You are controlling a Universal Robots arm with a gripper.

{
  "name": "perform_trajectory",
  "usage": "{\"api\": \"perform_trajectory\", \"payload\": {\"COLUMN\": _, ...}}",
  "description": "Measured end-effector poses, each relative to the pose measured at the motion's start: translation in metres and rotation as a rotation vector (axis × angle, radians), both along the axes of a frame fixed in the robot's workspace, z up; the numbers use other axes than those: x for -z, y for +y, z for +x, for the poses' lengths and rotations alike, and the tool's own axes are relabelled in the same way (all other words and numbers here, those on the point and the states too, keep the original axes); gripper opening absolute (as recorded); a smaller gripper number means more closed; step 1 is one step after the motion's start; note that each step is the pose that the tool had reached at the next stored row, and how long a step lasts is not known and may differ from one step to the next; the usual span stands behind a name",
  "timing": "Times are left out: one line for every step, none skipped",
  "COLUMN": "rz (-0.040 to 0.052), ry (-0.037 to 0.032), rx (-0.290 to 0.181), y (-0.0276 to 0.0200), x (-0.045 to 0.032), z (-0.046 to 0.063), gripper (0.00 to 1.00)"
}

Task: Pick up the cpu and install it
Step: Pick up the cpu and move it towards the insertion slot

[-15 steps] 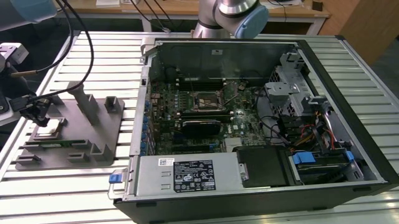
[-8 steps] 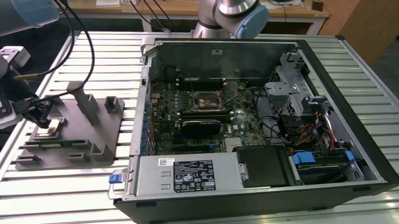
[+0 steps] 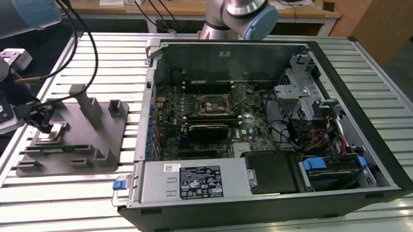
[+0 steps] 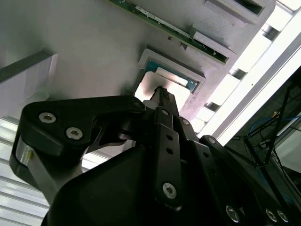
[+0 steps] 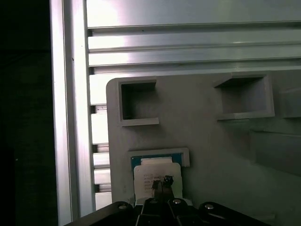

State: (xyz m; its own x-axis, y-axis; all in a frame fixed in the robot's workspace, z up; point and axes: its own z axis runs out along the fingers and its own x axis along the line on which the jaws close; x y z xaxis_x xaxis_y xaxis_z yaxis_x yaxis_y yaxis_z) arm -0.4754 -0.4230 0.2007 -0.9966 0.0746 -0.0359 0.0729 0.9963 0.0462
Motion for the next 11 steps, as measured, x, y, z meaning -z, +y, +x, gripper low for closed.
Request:
{"api": "perform_trajectory", "payload": {"rz": -0.0001, "ry": 0.0001, "rx": 0.0, "y": 0.0, "x": 0.0, "z": 0.0, "gripper": 0.11}}
{"api": "perform_trajectory", "payload": {"rz": 0.0, "ry": 0.0, "rx": 0.0, "y": 0.0, "x": 0.0, "z": 0.0, "gripper": 0.11}}
{"api": "perform_trajectory", "payload": {"rz": -0.0001, "ry": 0.0001, "rx": 0.0, "y": 0.0, "x": 0.0, "z": 0.0, "gripper": 0.11}}
{"api": "perform_trajectory", "payload": {"rz": 0.0, "ry": 0.0, "rx": 0.0, "y": 0.0, "x": 0.0, "z": 0.0, "gripper": 0.17}}
{"api": "perform_trajectory", "payload": {"rz": 0.0, "ry": 0.0, "rx": 0.0, "y": 0.0, "x": 0.0001, "z": 0.0, "gripper": 0.17}}
{"api": "perform_trajectory", "payload": {"rz": -0.0001, "ry": 0.0, "rx": 0.0, "y": 0.0, "x": 0.0001, "z": 0.0, "gripper": 0.24}}
{"api": "perform_trajectory", "payload": {"rz": 0.0, "ry": 0.0, "rx": 0.0, "y": 0.0, "x": 0.0001, "z": 0.0, "gripper": 0.29}}
{"api": "perform_trajectory", "payload": {"rz": 0.0, "ry": 0.0, "rx": 0.0, "y": 0.0, "x": 0.0001, "z": 0.0, "gripper": 0.29}}
{"api": "perform_trajectory", "payload": {"rz": -0.0001, "ry": 0.0001, "rx": 0.0, "y": 0.0, "x": 0.0001, "z": 0.0, "gripper": 0.35}}
{"api": "perform_trajectory", "payload": {"rz": -0.0001, "ry": 0.0, "rx": 0.0, "y": 0.0, "x": 0.0001, "z": 0.0, "gripper": 0.35}}
{"api": "perform_trajectory", "payload": {"rz": 0.0, "ry": 0.0, "rx": 0.0, "y": 0.0, "x": 0.0002, "z": 0.0, "gripper": 0.41}}
